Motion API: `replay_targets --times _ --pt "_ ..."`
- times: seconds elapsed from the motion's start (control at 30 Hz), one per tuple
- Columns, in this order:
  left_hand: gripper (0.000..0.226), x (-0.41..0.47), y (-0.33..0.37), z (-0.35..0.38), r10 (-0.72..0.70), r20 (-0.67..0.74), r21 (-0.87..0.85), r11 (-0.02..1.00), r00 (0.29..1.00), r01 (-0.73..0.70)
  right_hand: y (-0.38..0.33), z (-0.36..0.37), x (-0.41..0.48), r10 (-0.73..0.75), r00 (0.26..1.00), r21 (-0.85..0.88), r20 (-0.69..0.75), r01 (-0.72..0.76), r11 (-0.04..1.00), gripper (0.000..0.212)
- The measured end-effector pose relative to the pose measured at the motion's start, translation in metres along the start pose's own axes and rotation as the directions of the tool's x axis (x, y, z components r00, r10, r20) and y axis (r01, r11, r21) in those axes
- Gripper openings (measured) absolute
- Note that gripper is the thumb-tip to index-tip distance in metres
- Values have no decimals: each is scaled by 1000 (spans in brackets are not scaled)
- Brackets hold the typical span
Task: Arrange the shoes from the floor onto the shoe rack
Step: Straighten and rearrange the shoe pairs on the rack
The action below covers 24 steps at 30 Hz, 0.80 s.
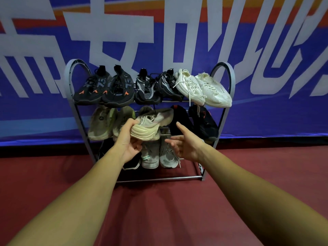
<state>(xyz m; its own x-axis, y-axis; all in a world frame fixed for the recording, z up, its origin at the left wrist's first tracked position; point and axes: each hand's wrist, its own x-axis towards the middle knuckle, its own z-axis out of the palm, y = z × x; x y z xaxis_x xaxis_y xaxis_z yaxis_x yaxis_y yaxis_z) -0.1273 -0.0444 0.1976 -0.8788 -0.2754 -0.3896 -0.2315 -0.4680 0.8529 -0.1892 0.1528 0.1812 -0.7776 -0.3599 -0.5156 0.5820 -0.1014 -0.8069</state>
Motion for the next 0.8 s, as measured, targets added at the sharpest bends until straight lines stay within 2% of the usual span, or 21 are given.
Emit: replay_targets --times 0.1,0.2,0.3,0.43,0.53,0.67,0.73,0.8 --pt "23 -5 4 -12 -11 69 -7 1000 998 12 -1 6 -1 -71 997 58 -38 73 996 57" --pt "29 -12 7 -17 -26 116 2 1000 993 26 -4 7 0 -184 974 189 -131 207 960 34" --pt "35 -15 8 -17 -49 83 -40 998 995 52 -5 7 -1 -235 937 216 -260 294 931 23" --pt "48 -5 9 -14 -25 -13 -209 978 1000 21 -6 8 3 -242 915 258 -323 331 908 12" --pt "56 2 6 -8 12 -31 -235 972 999 -19 -7 9 4 -250 895 289 -369 366 885 12" --pt "51 6 -2 10 -3 4 -161 987 1000 3 -7 7 6 -280 895 277 -347 383 881 11" --pt "53 10 -5 19 -15 -44 -179 984 999 7 -5 7 5 -295 903 248 -313 377 892 9" --pt "45 15 -3 24 4 -104 -202 979 995 -25 -4 2 5 -306 914 215 -266 365 906 13"
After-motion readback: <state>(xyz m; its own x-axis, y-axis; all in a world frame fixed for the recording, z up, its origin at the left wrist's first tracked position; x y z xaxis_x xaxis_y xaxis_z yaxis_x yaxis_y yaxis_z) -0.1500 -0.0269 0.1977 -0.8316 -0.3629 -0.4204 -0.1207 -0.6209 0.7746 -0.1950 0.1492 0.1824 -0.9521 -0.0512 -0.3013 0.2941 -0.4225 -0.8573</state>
